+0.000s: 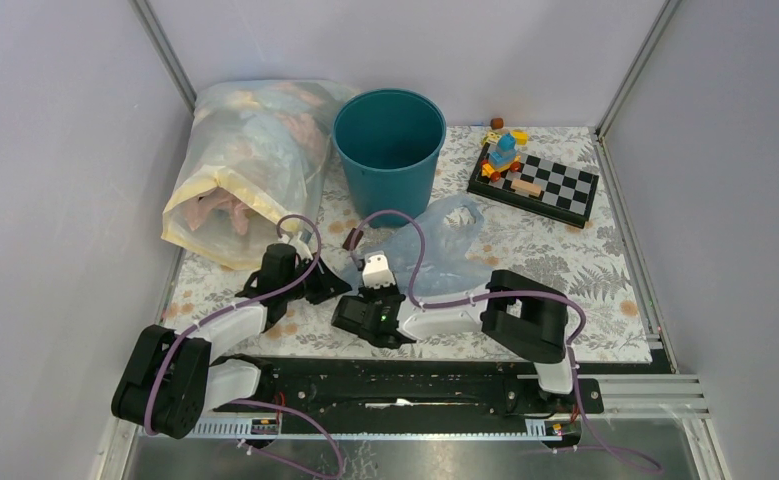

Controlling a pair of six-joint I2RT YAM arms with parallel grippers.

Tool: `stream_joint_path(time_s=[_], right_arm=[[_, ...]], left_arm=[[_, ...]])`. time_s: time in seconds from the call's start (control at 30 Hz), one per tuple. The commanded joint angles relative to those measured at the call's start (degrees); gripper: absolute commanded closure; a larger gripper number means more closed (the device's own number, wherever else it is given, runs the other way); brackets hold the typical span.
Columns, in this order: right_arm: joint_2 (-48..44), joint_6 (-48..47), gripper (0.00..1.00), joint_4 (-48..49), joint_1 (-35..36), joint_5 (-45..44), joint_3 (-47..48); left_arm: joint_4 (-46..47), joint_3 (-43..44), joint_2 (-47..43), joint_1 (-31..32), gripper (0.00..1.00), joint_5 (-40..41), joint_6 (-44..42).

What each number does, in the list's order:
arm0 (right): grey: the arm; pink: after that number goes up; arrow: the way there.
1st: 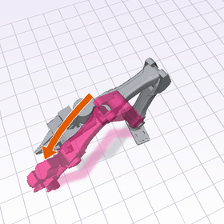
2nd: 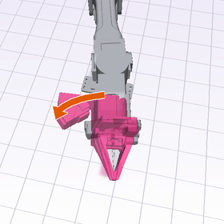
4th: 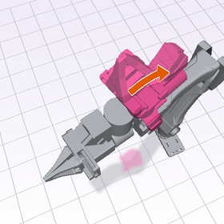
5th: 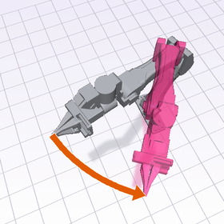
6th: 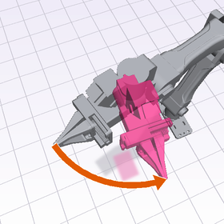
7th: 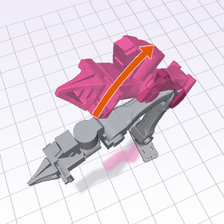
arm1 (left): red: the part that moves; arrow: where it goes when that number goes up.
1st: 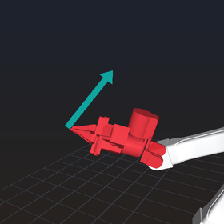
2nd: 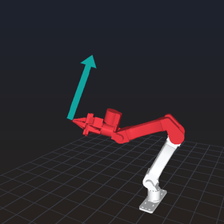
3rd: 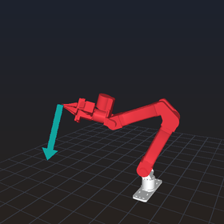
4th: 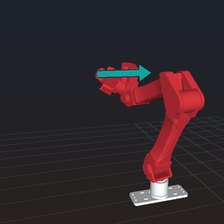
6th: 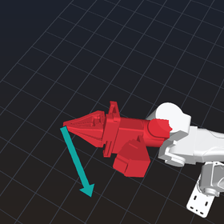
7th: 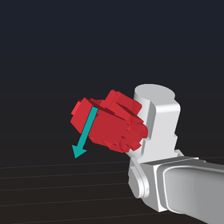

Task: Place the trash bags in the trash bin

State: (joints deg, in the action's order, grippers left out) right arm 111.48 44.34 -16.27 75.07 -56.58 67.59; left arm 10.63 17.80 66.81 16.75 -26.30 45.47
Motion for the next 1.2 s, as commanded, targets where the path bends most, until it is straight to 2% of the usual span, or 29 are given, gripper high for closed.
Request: stream_joint_path(time_s=[0.0,0.07,0.17,0.33,0.5,0.6,0.83,1.03,1.17], right_arm=[[-0.5,1.7,0.82,-2.5,-0.4,-6.0,1.5],[-1.9,1.0,0.93,-2.3,-0.4,-4.3,0.2],[-4.9,-0.5,1.0,-2.8,-0.3,2.6,-2.9],[-11.6,-3.6,1.0,-3.7,0.5,14.3,-10.3],[-15.0,-6.2,0.97,-11.9,0.8,22.6,-12.7],[-17.3,-6.9,0.93,-15.4,1.4,26.9,-13.7],[-25.8,-8.4,0.68,-15.7,2.4,34.7,-17.1],[-34.1,-9.7,0.56,-16.1,2.4,36.6,-17.0],[-37.4,-8.9,0.52,-16.5,2.3,31.3,-15.9]], left_arm=[[1.8,0.4,-1.1,-0.3,1.0,0.3,-0.8],[0.9,1.3,-0.8,-0.2,1.0,0.9,-1.2],[-2.2,3.7,-0.1,-0.2,1.0,2.1,-3.2],[-7.9,8.2,0.5,-0.3,1.0,5.9,-6.4],[-9.0,10.5,1.5,-0.3,1.0,6.9,-6.5],[-8.4,11.1,3.0,-0.3,1.0,7.3,-6.4],[-7.8,12.2,6.1,-0.3,1.0,7.9,-7.5],[-7.3,12.2,7.1,-0.4,1.0,7.3,-8.4],[-7.2,12.1,7.5,-0.3,1.0,6.7,-8.6]])
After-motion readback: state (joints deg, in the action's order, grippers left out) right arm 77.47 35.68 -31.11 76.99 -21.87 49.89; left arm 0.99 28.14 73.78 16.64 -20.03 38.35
